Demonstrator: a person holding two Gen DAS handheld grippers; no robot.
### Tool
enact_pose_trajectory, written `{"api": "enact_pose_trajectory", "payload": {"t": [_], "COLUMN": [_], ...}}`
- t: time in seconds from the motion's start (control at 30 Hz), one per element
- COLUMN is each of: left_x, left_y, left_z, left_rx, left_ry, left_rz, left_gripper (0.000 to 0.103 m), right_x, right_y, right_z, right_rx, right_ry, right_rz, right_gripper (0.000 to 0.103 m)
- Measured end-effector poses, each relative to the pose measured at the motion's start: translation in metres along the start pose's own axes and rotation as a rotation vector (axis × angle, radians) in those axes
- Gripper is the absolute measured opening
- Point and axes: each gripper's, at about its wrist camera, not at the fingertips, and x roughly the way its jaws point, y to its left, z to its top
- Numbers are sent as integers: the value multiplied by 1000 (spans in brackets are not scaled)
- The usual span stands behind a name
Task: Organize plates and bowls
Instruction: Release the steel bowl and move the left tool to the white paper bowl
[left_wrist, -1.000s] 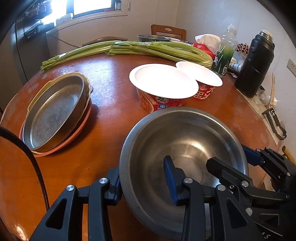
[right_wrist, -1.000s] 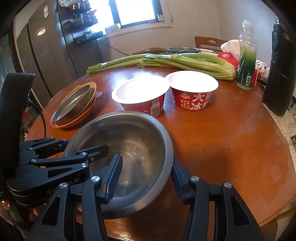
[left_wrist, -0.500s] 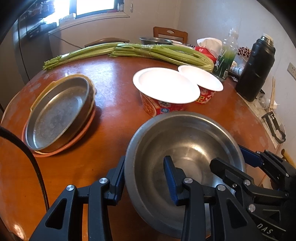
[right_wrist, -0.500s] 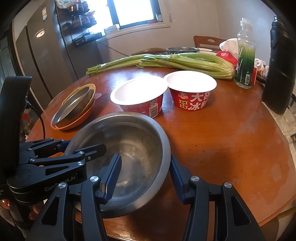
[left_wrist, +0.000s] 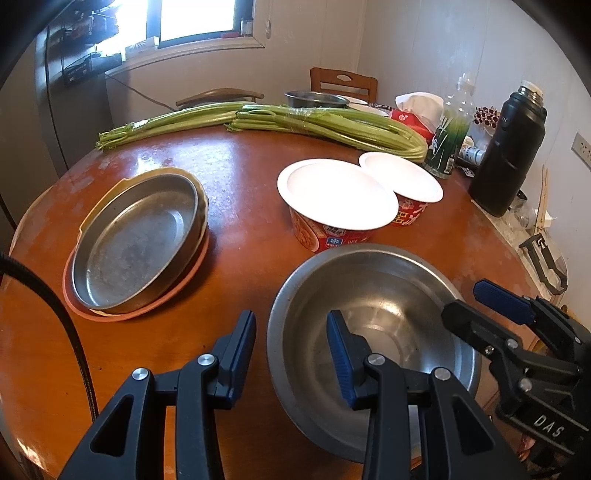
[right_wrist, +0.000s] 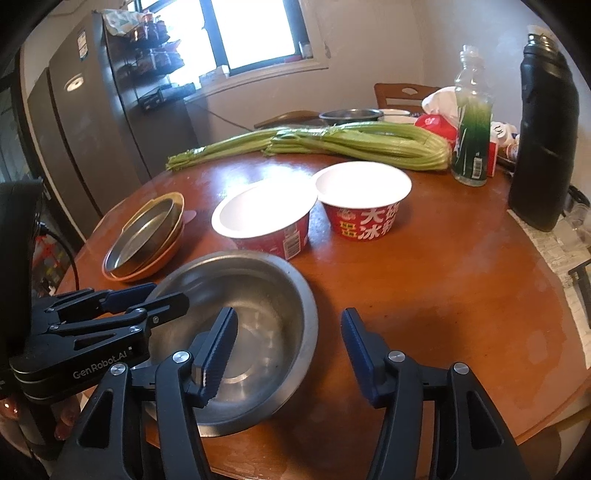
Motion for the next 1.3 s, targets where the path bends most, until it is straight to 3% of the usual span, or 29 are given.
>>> {"api": "enact_pose_trajectory", "payload": {"t": [0.33, 0.83, 1.07, 1.3], "left_x": [-18, -17, 5, 28], "left_y": [12, 17, 15, 13], "left_z": [22, 70, 85, 97], "left_rx": [-31, -11, -5, -1], "left_ry": [-65, -107, -77, -46], "left_rz": [-4, -12, -16, -47], "left_gripper": [40, 41, 41, 41], "right_x": [-15, -2, 15, 40], "right_y": [-1, 5, -2, -5], "right_z": [20, 56, 76, 75], "right_rx": [16, 28, 43, 37], "right_ry": [-53, -65, -59, -19], "right_rz": [7, 10, 4, 27], "right_gripper": [60, 60, 60, 60]}}
